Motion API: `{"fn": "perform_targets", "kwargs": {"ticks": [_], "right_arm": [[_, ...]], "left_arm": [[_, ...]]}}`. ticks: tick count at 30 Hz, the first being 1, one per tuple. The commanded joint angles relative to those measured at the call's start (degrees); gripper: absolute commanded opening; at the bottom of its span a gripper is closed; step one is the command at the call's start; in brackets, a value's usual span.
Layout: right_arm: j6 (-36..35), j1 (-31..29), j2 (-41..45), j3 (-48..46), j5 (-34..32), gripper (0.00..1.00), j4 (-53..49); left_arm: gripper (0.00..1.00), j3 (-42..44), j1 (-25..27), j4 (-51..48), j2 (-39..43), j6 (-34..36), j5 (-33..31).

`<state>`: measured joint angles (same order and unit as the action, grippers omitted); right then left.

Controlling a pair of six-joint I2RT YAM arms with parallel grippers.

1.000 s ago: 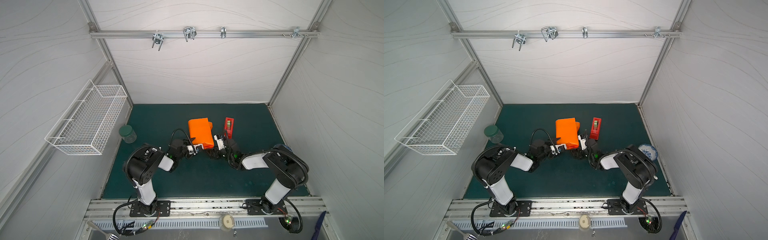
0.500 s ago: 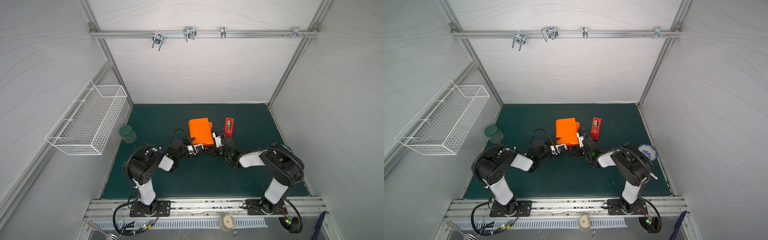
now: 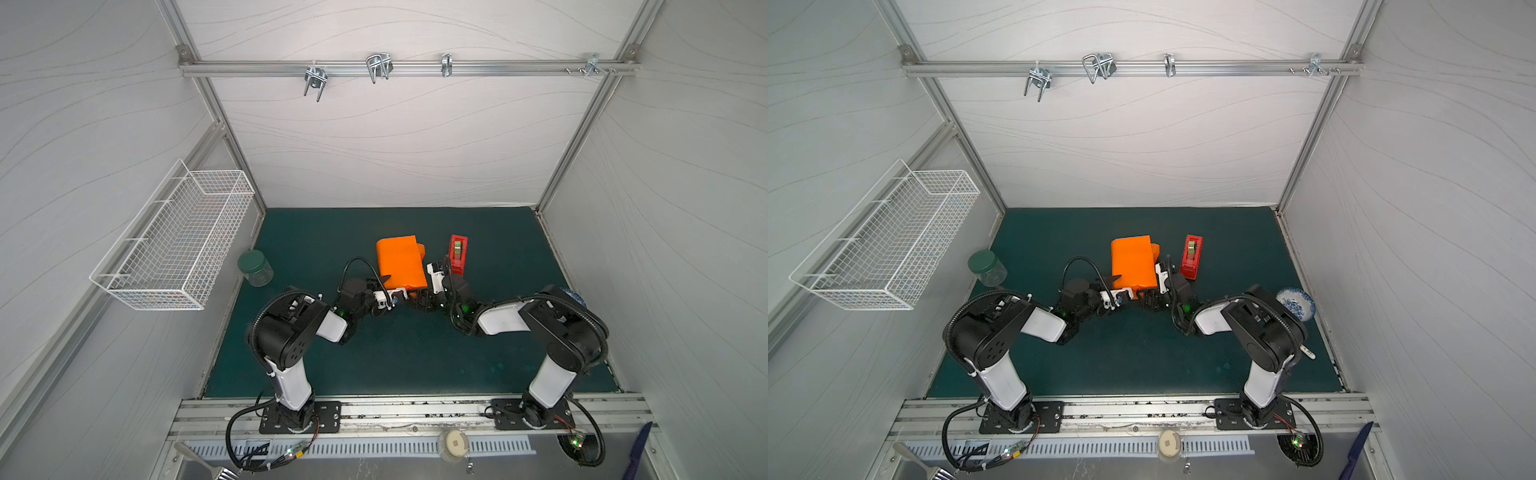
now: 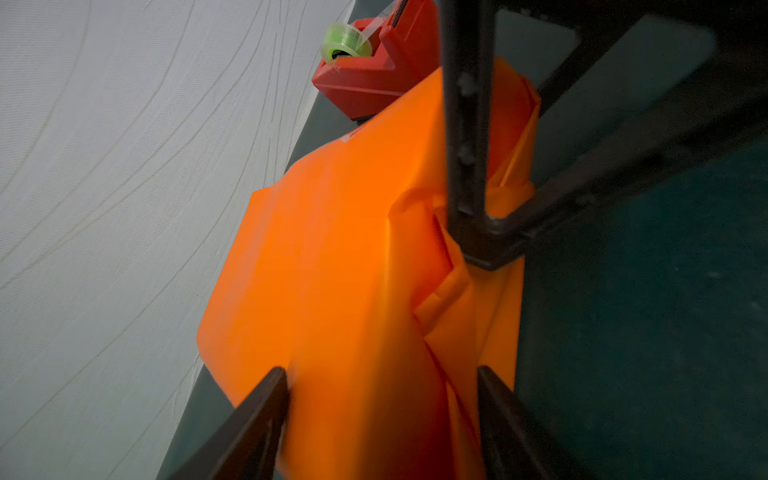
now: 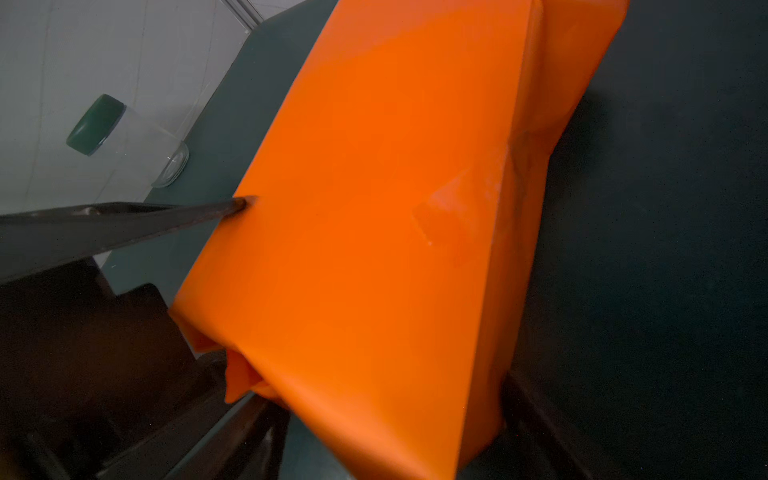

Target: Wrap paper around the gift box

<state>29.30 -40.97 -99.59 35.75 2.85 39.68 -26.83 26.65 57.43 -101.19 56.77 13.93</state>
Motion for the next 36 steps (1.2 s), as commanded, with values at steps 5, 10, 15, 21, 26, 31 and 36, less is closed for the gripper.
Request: {"fn": "perform_targets", "kwargs": {"ticks": [5, 10, 15, 21, 26, 31, 36], "right_arm": [[4.12, 1.17, -0.01, 0.4, 3.09, 0.85, 1.59], [2.22, -0.12, 0.19, -0.52, 2.39, 0.88, -0.44], [3.62, -1.02, -1.44, 0.07, 1.3, 0.95, -0.23], [5.58, -1.11, -1.75, 1.43, -0.21, 0.97, -0.96], [7.1, -1.11, -1.48, 1.71, -0.07, 0.98, -0.43], [9.58, -1.09, -1.83, 1.75, 1.25, 0.98, 0.87], [12.14, -0.91, -2.07, 1.75, 1.99, 0.99, 1.93]], "left_arm": [[0.72, -0.33, -0.46, -4.56, -1.84, -0.33, -1.15], [0.72, -0.33, -0.46, -4.52, -1.66, -0.34, -1.23], [0.72, -0.32, -0.46, -4.43, -1.73, -0.39, -1.4], [0.71, -0.31, -0.46, -4.29, -1.82, -0.43, -1.38], [0.71, -0.34, -0.46, -4.34, -1.85, -0.41, -1.54], [0.71, -0.28, -0.46, -4.34, -1.87, -0.3, -1.48], [0.71, -0.32, -0.46, -4.37, -1.91, -0.34, -1.42]]}}
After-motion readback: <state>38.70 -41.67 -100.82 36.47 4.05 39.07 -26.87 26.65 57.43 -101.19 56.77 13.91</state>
